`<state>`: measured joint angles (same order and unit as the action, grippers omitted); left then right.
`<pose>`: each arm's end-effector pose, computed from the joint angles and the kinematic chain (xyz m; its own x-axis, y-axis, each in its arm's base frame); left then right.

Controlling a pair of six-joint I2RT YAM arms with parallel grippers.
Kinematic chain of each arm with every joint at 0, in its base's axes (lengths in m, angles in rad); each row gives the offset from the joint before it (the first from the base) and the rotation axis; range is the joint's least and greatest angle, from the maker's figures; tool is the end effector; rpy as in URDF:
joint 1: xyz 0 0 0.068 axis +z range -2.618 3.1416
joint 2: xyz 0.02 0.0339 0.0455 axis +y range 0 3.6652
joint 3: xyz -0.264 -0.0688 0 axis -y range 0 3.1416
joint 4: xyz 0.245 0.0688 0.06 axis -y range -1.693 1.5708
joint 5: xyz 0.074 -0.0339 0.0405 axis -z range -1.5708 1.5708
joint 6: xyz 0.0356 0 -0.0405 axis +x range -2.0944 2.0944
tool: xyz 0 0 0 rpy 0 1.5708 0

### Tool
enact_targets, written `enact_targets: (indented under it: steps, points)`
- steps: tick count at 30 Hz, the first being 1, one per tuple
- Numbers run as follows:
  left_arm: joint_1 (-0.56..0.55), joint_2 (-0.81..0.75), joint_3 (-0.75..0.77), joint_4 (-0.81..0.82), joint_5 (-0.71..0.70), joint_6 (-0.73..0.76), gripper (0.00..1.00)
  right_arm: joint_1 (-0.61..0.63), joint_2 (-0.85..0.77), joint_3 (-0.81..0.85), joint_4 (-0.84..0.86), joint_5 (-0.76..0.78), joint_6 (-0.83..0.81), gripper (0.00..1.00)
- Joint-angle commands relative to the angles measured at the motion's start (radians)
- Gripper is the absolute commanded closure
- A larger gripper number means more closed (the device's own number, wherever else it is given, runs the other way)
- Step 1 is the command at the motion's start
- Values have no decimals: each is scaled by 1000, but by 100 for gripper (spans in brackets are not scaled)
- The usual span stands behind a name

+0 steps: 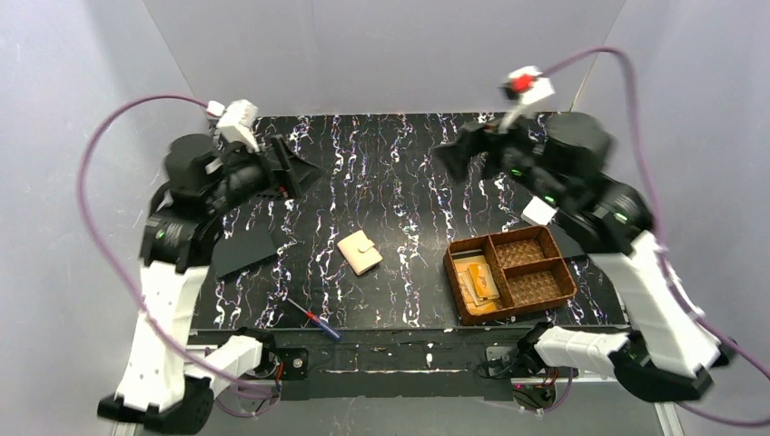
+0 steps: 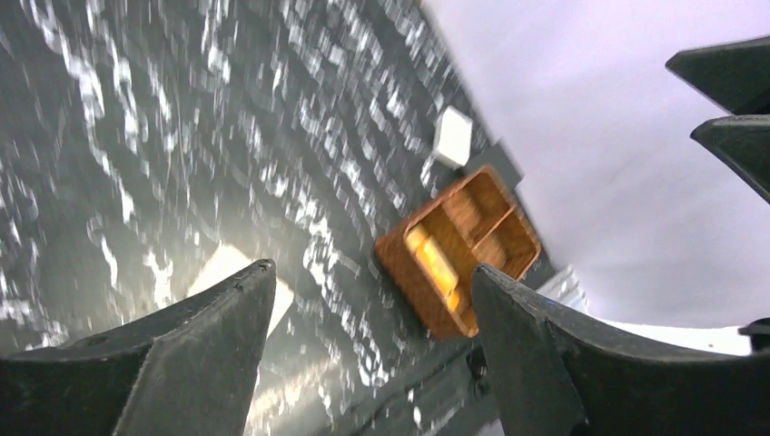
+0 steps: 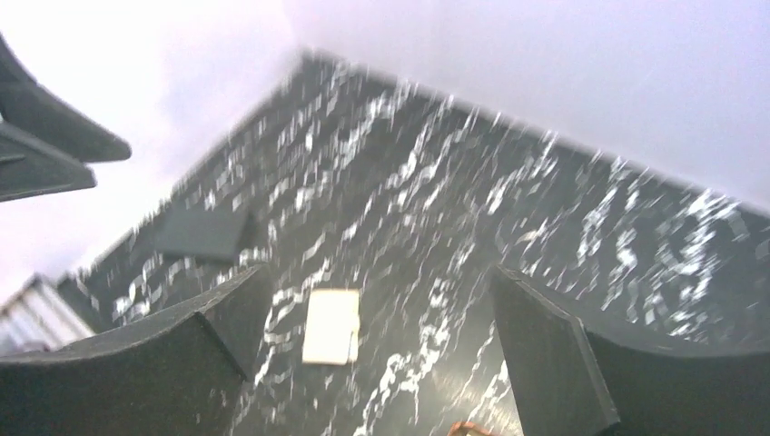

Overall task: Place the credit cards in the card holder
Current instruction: Reset both arms

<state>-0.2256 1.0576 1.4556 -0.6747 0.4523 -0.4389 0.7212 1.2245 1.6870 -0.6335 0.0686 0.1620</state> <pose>0.1865 -0.0588 0.4648 -0.5006 -0.2772 -0.8201 0.4399 0.7344 -0.5169 0.1749 0.1506 0.5062 -0.2242 0.0172 -0.9744 -0.5794 0.8016 0.1474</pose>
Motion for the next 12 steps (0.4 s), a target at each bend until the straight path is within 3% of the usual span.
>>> enact_targets:
  steps: [1,6,12]
  points:
    - [-3,-113,108,71,-50,26,19,7,-105,38,7,215,-36,2]
    - [-3,-177,178,166,-121,42,13,7,-179,99,-25,387,-76,2]
    - [-4,-187,205,181,-145,43,12,7,-259,74,-17,432,-81,2]
